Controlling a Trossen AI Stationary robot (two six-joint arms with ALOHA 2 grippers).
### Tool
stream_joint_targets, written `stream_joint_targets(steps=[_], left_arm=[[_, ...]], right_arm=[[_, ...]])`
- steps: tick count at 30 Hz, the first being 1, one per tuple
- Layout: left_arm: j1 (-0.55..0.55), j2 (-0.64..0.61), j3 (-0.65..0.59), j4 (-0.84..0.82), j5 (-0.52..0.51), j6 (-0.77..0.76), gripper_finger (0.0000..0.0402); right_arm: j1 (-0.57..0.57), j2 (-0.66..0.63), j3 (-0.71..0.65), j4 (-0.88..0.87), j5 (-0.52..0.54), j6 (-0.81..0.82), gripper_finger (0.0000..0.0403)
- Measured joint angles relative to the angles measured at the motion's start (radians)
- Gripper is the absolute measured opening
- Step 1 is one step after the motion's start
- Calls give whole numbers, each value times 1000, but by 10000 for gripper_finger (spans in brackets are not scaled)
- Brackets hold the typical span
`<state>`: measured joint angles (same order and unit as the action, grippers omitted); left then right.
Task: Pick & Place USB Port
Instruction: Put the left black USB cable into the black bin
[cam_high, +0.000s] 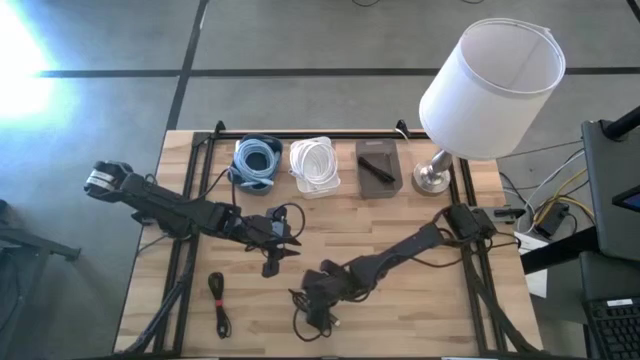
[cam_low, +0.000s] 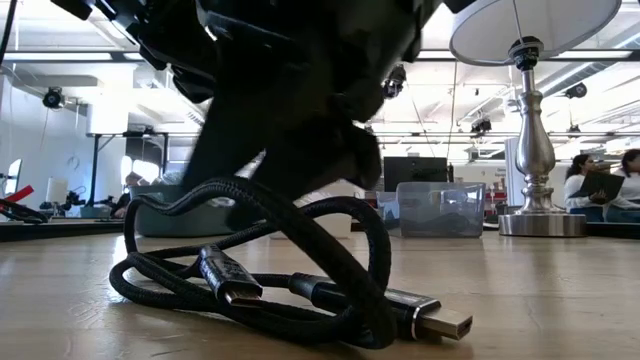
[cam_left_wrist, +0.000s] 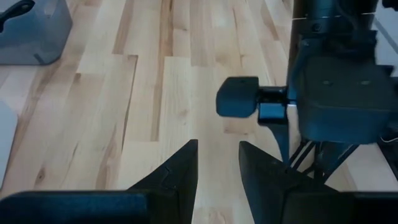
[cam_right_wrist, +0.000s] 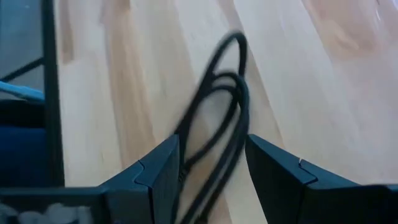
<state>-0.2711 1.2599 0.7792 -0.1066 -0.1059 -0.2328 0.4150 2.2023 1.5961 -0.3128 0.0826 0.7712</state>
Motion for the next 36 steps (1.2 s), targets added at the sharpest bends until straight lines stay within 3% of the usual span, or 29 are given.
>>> stream_joint_targets(steps=[8,18,25,31,36], left_arm=[[0,0,0,0,0,1,119],[0,0,0,-1,0,1,119],[0,0,0,0,0,2,119],[0,0,0,0,0,3,119],[0,0,0,0,0,2,119]], right_arm=[[0,38,1,6,4,169,178],[13,68,1,9,42,151,166],[12,71,0,-4,38,104,96],[12,72,0,8,36,-85,27],[10,68,1,9,41,-86,13]])
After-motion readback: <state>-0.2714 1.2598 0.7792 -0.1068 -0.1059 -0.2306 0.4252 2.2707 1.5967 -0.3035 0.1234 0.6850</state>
